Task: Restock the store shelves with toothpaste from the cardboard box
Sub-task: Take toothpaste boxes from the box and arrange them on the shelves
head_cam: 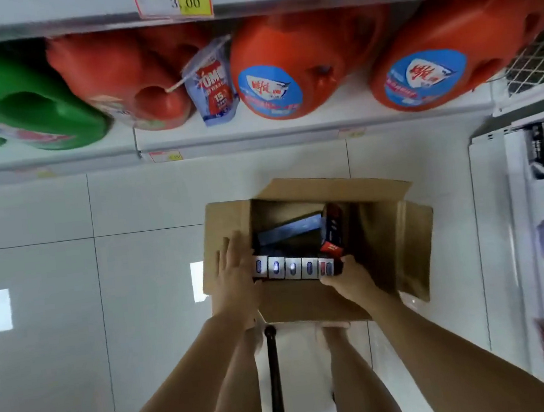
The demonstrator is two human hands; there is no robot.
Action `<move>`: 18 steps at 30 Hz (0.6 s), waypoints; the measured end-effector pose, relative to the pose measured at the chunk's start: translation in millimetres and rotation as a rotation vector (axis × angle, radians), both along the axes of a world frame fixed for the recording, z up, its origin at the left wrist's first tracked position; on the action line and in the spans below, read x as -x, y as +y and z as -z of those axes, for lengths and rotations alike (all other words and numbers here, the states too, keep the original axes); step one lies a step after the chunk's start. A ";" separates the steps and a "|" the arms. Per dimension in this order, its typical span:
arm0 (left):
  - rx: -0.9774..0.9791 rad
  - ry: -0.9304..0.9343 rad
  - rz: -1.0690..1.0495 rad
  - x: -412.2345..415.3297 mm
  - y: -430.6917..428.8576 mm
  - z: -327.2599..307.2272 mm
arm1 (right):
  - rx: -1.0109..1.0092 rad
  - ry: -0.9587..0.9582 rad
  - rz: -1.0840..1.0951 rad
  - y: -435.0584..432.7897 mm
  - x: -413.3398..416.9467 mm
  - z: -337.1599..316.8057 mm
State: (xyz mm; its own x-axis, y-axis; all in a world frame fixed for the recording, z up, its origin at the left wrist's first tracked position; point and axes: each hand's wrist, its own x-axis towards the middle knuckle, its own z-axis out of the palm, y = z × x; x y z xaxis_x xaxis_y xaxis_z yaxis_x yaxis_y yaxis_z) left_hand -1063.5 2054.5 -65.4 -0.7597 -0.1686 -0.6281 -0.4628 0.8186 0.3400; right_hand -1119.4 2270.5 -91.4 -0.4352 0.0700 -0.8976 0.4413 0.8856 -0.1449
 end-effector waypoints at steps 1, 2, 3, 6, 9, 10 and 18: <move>-0.030 -0.032 -0.013 -3.7 -0.8 8.7 | -0.002 -0.015 0.006 -1.4 -5.5 18.0; -0.053 -0.058 -0.010 -6.0 -0.7 15.6 | 0.001 -0.030 0.010 -4.6 -9.7 33.6; -0.075 -0.074 -0.004 -7.7 -0.6 21.9 | -0.007 -0.034 0.036 -6.7 -14.2 49.8; -0.156 -0.094 -0.100 -3.9 -4.2 25.4 | -0.075 -0.019 0.166 -27.9 -12.9 61.0; -0.168 -0.066 -0.177 -0.5 -9.3 23.6 | -0.124 0.017 0.203 -37.5 -12.8 75.2; -0.171 -0.050 -0.189 -0.2 -10.0 23.2 | -0.132 0.032 0.200 -38.9 -13.7 77.7; -0.207 -0.086 -0.340 16.6 -9.3 21.6 | -0.156 0.064 0.173 -26.8 -11.9 81.8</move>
